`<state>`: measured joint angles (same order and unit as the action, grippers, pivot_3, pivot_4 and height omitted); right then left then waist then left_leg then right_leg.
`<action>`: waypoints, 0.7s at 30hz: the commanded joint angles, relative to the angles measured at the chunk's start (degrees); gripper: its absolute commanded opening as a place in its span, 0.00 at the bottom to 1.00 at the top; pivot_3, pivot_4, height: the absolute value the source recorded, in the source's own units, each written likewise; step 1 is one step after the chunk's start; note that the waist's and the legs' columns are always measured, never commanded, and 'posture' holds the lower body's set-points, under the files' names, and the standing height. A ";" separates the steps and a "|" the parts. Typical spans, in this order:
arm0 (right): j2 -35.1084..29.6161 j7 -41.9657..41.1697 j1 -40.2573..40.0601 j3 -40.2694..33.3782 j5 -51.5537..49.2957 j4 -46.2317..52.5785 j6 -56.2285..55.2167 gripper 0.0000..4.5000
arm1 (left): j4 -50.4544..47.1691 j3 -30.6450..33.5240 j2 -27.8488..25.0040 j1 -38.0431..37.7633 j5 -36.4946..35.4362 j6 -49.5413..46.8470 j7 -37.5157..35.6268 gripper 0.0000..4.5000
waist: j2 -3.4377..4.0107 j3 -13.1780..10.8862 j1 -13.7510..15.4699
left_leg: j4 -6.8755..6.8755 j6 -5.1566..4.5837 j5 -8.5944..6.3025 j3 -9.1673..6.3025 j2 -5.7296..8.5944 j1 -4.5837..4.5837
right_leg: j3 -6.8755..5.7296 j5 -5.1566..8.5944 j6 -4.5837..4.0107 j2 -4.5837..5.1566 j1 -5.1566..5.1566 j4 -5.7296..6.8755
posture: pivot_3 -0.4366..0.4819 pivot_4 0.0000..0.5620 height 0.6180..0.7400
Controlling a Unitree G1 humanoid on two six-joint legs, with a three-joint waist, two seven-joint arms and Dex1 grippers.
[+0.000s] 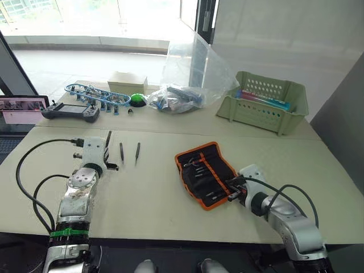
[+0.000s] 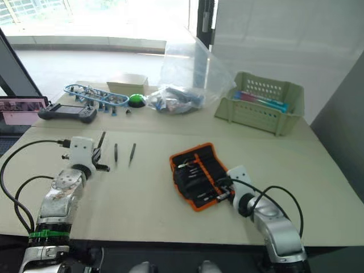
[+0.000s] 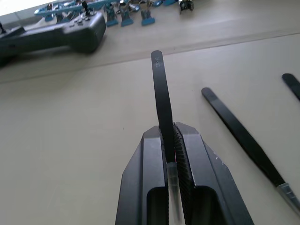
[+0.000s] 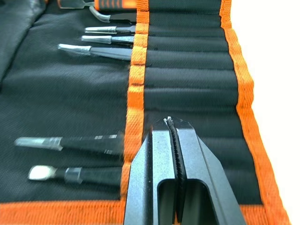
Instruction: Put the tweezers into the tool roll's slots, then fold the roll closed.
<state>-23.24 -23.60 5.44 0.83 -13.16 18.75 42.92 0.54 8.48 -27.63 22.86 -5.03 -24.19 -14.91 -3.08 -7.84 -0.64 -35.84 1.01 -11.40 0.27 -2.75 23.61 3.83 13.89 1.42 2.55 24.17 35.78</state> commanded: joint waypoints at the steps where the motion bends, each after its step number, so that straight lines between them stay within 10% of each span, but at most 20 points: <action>1: -0.40 -0.65 -1.97 1.89 0.15 -3.08 2.61 0.00 | -9.06 -5.79 -1.23 3.73 -4.53 -2.84 -10.19 0.01 | 0.00 0.00 0.12 | 0.01 0.00 0.00 0.00 0.02 0.07 | 0.00 0.02 0.00 0.04 0.01 -0.07 | 0.48 0.27 1.00; 21: 1.52 1.81 -5.90 1.67 -0.03 0.23 3.61 0.00 | -12.76 -37.65 -6.30 25.44 -10.17 -32.24 -36.36 0.01 | 0.11 -0.07 -0.16 | -0.01 -0.30 -0.06 -0.02 0.04 0.16 | 0.05 0.59 0.54 -0.15 0.01 -0.07 | 0.48 0.27 1.00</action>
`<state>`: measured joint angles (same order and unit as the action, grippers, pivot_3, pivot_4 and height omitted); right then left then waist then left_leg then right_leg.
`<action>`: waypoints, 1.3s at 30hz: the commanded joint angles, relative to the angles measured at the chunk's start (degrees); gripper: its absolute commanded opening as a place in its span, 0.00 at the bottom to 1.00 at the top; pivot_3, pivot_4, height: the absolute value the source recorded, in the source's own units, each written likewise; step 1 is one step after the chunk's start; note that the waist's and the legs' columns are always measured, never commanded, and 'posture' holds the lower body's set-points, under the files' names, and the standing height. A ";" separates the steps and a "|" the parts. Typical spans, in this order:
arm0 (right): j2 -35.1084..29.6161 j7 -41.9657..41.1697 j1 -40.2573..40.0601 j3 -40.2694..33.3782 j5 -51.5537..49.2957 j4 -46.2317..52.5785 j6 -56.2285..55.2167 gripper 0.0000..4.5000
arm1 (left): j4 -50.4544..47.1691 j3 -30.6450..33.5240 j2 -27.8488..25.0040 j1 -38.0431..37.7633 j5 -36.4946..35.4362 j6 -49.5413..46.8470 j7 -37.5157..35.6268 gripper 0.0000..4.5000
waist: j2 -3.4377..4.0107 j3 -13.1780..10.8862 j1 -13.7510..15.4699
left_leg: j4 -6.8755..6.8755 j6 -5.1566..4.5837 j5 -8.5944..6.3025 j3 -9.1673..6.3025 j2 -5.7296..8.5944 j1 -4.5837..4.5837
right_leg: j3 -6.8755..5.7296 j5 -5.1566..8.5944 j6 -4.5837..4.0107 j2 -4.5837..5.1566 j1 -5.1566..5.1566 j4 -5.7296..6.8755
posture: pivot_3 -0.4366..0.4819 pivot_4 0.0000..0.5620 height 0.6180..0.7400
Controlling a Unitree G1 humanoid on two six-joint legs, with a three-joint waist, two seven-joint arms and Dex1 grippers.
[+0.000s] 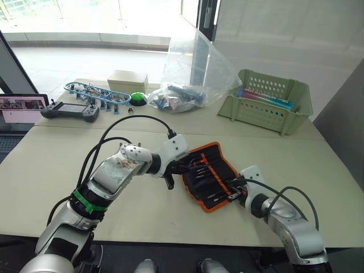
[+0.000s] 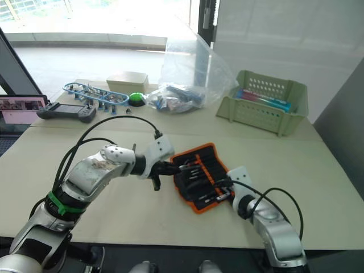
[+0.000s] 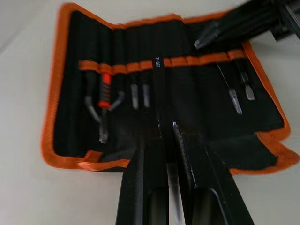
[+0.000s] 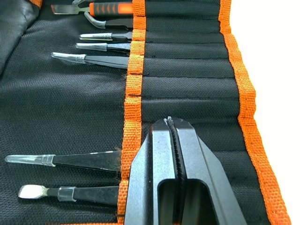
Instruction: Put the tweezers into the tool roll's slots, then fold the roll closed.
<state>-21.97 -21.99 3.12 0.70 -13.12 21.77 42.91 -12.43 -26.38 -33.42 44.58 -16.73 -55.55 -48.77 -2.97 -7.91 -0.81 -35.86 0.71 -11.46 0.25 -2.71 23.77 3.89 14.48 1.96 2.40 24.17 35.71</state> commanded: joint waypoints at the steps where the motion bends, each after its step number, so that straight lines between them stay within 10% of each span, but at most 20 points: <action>1: 0.41 0.36 -3.74 1.78 -0.07 -2.69 3.59 0.00 | 0.86 -4.22 -0.46 4.67 2.20 -0.98 -2.97 0.01 | 0.00 0.00 0.07 | 0.00 0.00 0.00 0.00 0.00 0.00 | 0.00 0.02 -0.02 0.00 0.02 0.05 | 0.48 0.27 1.00; 39: 3.10 3.52 -5.61 1.80 0.03 -0.83 3.43 0.00 | 7.65 -9.80 8.71 9.92 11.15 -0.05 -7.77 0.01 | 0.10 0.05 0.03 | -0.43 -0.01 0.01 -0.09 0.06 -0.07 | 0.02 0.05 -0.01 -0.05 -0.13 0.51 | 0.48 0.27 1.00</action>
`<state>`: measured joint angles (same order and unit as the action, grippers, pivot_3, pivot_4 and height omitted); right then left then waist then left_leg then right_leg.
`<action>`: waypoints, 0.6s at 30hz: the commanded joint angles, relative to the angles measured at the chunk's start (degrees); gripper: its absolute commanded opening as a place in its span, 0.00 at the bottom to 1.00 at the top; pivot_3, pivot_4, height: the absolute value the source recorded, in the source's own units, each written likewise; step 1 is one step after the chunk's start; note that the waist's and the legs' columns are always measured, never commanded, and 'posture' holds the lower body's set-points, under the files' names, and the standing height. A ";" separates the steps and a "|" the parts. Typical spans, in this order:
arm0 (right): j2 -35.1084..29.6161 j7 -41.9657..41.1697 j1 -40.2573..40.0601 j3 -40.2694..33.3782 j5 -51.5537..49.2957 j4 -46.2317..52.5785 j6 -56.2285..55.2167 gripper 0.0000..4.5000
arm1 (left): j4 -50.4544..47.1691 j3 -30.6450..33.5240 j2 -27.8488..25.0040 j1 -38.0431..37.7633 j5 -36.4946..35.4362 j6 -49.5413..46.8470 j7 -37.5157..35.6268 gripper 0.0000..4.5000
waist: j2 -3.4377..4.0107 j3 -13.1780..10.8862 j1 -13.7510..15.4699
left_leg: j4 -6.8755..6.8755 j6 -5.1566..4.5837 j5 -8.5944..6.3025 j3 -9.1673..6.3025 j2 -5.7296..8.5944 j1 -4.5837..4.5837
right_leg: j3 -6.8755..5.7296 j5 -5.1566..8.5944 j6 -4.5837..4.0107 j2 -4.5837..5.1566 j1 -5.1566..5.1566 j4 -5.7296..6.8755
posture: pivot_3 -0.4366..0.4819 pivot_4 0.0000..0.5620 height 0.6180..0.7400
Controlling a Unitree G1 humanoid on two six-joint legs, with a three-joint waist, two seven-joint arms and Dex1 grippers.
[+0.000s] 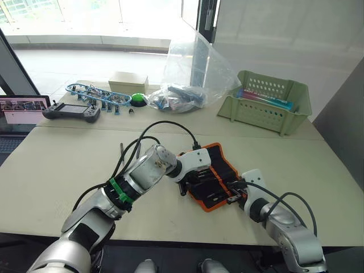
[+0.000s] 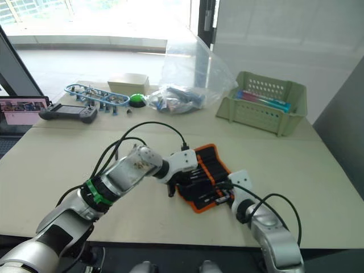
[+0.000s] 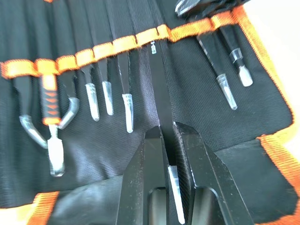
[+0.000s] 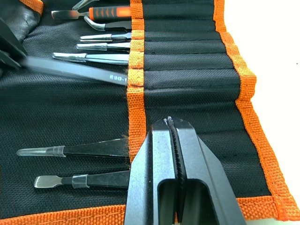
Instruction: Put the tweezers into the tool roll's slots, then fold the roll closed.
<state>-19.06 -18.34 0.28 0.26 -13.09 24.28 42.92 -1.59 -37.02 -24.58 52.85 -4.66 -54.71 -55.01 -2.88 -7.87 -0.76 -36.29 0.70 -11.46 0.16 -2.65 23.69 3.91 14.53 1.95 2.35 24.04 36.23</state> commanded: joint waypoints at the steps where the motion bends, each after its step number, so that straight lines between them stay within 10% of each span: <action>1: 0.27 -0.10 -2.75 2.21 -0.04 -3.31 3.43 0.00 | -2.79 0.69 -0.08 1.80 -0.60 -0.99 -1.35 0.01 | 0.02 0.01 -0.02 | 0.00 0.00 0.00 0.00 0.00 0.00 | 0.00 0.00 0.00 0.00 -0.01 0.00 | 0.48 0.27 1.00; 18: 0.23 -0.08 -3.17 2.52 -0.05 -2.48 3.75 0.00 | 16.00 -1.07 11.30 3.21 5.36 7.75 3.65 0.01 | 0.04 0.03 0.06 | -0.13 0.00 0.00 0.00 0.02 -0.19 | 0.02 0.00 0.01 0.00 -0.21 0.08 | 0.48 0.27 1.00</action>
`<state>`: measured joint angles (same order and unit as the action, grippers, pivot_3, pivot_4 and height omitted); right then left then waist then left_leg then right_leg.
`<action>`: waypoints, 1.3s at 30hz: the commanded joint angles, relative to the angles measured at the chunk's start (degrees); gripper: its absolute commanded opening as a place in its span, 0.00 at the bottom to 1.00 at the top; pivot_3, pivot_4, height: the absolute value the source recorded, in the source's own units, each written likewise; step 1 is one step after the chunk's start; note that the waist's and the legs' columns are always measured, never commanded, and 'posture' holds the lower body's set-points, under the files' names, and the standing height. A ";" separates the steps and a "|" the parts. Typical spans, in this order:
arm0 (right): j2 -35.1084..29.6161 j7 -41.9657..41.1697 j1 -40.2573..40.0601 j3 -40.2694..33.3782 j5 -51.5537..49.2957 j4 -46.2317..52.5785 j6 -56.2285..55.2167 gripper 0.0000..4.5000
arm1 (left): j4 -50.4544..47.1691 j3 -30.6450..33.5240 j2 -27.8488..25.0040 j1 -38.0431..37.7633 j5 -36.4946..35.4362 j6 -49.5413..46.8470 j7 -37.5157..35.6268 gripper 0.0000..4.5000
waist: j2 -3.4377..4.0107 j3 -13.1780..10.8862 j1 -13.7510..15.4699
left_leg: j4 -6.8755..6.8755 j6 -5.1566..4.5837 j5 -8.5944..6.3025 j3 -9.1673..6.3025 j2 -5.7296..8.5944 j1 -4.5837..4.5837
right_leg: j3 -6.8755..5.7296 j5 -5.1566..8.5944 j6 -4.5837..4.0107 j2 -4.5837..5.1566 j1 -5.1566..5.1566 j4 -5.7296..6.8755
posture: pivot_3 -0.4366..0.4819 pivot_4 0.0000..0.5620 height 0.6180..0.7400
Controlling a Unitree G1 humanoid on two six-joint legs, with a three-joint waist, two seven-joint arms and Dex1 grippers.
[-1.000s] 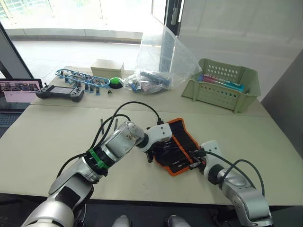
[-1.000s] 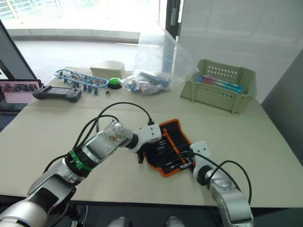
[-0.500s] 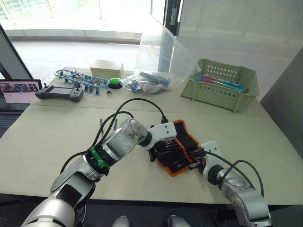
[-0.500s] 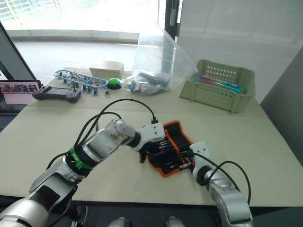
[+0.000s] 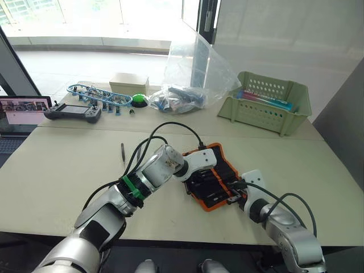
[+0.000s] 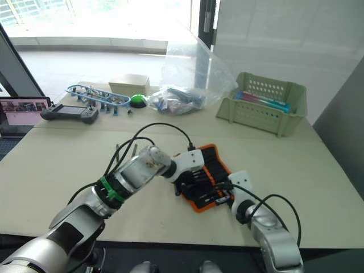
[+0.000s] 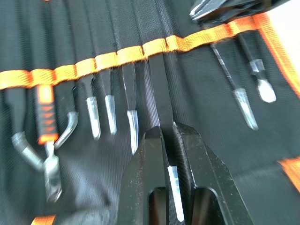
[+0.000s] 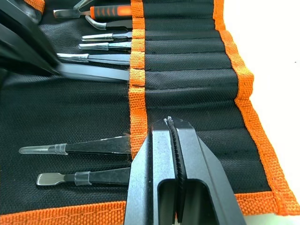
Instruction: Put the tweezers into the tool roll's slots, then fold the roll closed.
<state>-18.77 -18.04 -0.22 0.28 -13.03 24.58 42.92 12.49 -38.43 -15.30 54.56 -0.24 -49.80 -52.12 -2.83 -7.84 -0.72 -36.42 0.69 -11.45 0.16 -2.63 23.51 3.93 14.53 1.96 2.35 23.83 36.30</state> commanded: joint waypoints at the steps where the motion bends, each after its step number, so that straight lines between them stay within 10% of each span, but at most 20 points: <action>1: -0.07 -0.39 -2.71 2.56 -0.12 -2.68 3.83 0.00 | 3.23 0.59 2.95 1.58 1.25 3.73 1.10 0.01 | 0.00 0.00 0.01 | 0.00 0.00 0.00 0.00 0.00 -0.01 | 0.00 0.00 0.00 0.00 -0.01 0.00 | 0.48 0.27 1.00; 28: -0.16 -0.54 -3.11 2.69 -0.04 -2.05 4.79 0.00 | 20.15 5.39 10.90 2.31 7.04 15.86 4.09 0.01 | 0.11 0.07 0.03 | -0.34 -0.02 -0.01 -0.16 0.11 -0.39 | 0.05 -0.01 0.14 0.00 -0.73 -0.10 | 0.48 0.27 1.00; 39: -0.30 -0.35 -2.06 2.09 0.21 -3.55 4.60 0.00 | -2.13 10.54 1.20 -0.84 2.24 5.55 -2.44 0.83 | 0.26 0.00 -0.74 | -0.33 -0.04 -0.03 -0.16 0.04 -0.32 | 0.07 -0.02 0.13 -0.06 -0.60 -0.05 | 0.48 0.27 1.00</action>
<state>-18.77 -18.16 -0.40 0.95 -12.68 25.04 43.60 16.44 -30.49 -13.27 53.30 3.84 -41.69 -53.15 -2.57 -7.83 -1.46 -36.74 0.65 -11.48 0.00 -2.60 23.19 3.99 14.51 2.09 2.28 23.23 36.25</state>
